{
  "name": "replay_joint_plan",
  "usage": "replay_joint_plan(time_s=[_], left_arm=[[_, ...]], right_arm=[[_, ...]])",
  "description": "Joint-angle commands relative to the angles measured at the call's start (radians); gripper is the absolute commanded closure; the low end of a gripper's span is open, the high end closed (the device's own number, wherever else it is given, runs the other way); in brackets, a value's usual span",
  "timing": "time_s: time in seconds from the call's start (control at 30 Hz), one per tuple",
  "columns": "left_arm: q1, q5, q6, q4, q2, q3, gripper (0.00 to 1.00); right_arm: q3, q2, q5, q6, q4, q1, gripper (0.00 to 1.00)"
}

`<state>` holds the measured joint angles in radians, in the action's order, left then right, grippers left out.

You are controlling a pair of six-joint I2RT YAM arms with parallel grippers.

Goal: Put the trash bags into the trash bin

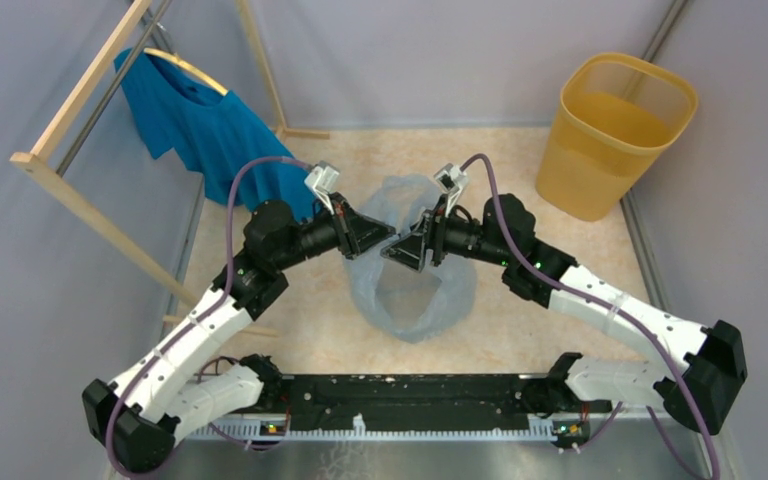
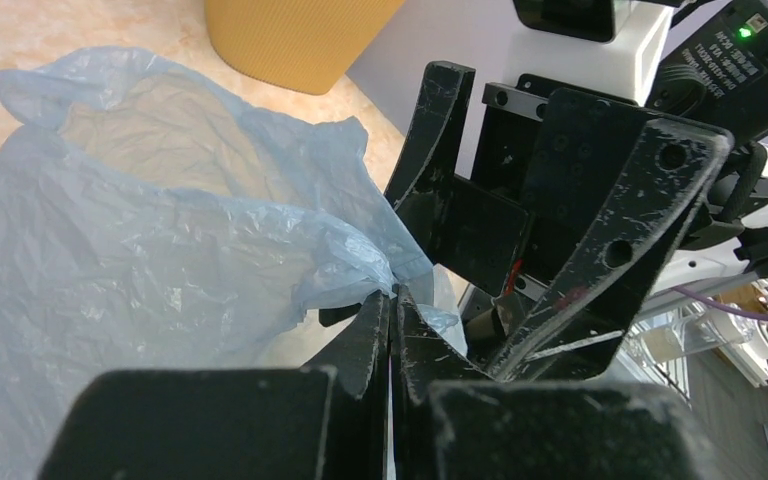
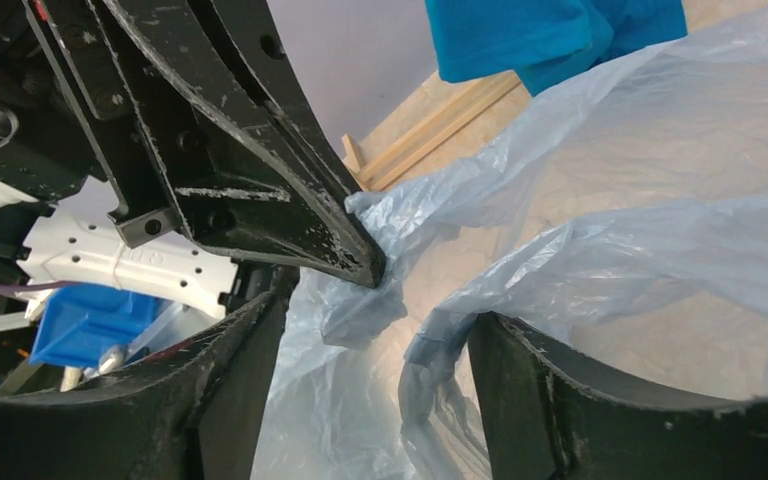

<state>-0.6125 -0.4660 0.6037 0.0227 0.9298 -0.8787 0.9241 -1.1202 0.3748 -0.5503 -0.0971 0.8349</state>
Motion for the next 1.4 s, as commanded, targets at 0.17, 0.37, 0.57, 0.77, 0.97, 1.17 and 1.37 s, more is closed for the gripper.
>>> replay_joint_plan(time_s=[0.17,0.37,0.57,0.77,0.97,1.17,1.37], left_arm=[[-0.005,-0.039,-0.019,0.009,0.044,-0.065,1.00],[-0.006,-0.015,-0.064,-0.081,0.040,-0.110,0.86],[-0.006,0.068,-0.156,-0.177,-0.023,-0.128,0.33],[-0.005,0.101,-0.247,-0.342,0.022,-0.184,0.01],[-0.006,-0.024,-0.143,-0.288,0.088,-0.157,0.01],[-0.005,0.005,-0.022,-0.267,0.150,-0.148,0.02],[-0.006,-0.045,0.024,-0.196,0.169,-0.105,0.22]], right_arm=[[0.010,-0.005,-0.004,-0.012,-0.105,0.004,0.32],[-0.018,-0.024,-0.004,-0.047,-0.165,0.004,0.74],[-0.011,-0.018,0.016,0.042,-0.100,0.004,1.00],[-0.033,-0.010,0.203,0.173,-0.081,0.004,1.00],[-0.050,-0.009,0.267,0.213,-0.088,0.004,1.00],[-0.082,-0.017,0.285,0.201,-0.131,0.004,1.00],[-0.086,-0.013,0.276,0.195,-0.136,0.004,1.00]])
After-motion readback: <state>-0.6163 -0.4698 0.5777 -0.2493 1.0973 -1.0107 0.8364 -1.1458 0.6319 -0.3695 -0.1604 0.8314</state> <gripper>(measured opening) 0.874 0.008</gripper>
